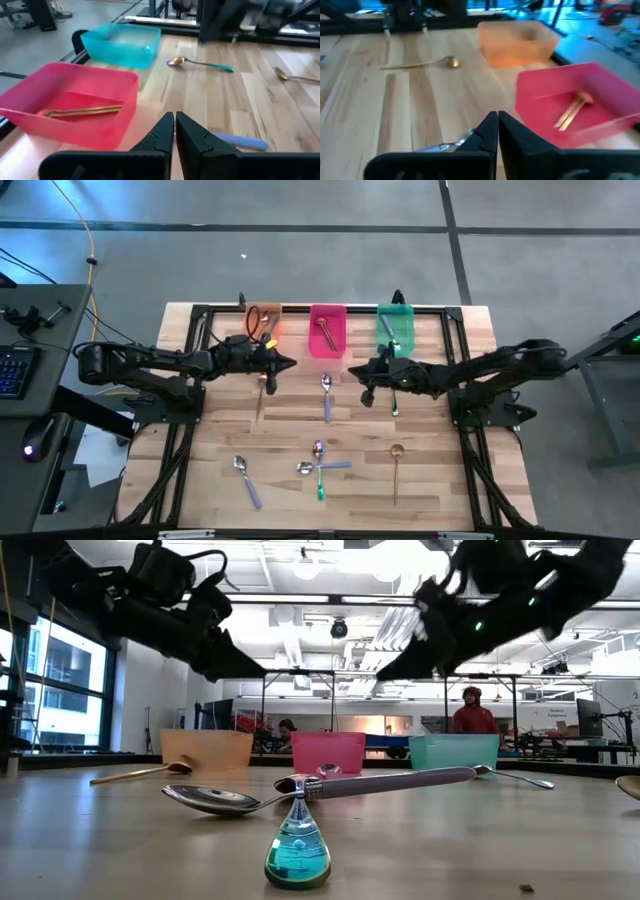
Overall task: Sort silverware by color (type)
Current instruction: Put the middle bottom purple spoon into the green bin
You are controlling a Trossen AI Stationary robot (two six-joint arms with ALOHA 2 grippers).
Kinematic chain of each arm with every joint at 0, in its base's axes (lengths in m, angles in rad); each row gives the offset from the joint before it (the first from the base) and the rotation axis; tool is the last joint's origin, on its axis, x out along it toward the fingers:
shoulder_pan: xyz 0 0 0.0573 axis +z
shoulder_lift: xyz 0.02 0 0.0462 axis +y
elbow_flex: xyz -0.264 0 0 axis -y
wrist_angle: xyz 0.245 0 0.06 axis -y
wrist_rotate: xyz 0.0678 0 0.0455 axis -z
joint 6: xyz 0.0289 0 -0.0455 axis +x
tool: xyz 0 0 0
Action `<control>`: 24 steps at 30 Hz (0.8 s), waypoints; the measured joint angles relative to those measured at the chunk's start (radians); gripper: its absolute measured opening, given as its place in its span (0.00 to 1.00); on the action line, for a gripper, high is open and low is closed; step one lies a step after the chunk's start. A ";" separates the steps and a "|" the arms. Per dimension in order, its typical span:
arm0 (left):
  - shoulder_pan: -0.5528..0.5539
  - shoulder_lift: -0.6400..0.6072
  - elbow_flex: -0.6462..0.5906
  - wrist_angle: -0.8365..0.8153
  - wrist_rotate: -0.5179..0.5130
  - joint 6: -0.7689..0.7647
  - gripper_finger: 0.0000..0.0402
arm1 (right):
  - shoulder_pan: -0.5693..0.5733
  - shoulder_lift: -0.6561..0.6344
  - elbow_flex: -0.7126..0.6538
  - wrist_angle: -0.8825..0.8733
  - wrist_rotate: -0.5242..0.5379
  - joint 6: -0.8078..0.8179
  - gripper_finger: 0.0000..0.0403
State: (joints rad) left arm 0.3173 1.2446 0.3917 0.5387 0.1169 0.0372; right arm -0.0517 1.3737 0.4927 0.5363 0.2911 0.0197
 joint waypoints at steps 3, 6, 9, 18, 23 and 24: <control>0.000 0.000 -0.003 -0.018 0.000 0.000 0.02 | 0.031 -0.115 0.000 -0.100 0.110 0.007 0.05; 0.000 0.000 -0.003 -0.018 0.000 0.000 0.02 | 0.062 -0.220 0.001 -0.197 0.191 0.016 0.11; 0.000 0.000 -0.003 -0.017 0.001 0.000 0.02 | 0.085 -0.297 0.001 -0.288 0.226 0.074 0.19; 0.000 0.000 -0.003 -0.017 0.002 -0.007 0.02 | 0.134 -0.332 0.001 -0.526 0.285 0.262 0.33; 0.001 0.000 -0.003 -0.017 0.004 -0.007 0.02 | 0.133 -0.332 0.001 -0.565 0.284 0.295 0.34; 0.001 0.000 -0.003 -0.017 0.004 -0.007 0.02 | 0.134 -0.332 0.001 -0.566 0.279 0.295 0.34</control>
State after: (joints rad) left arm 0.3180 1.2449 0.3889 0.5220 0.1207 0.0303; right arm 0.0818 1.0416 0.4934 -0.0297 0.5705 0.3149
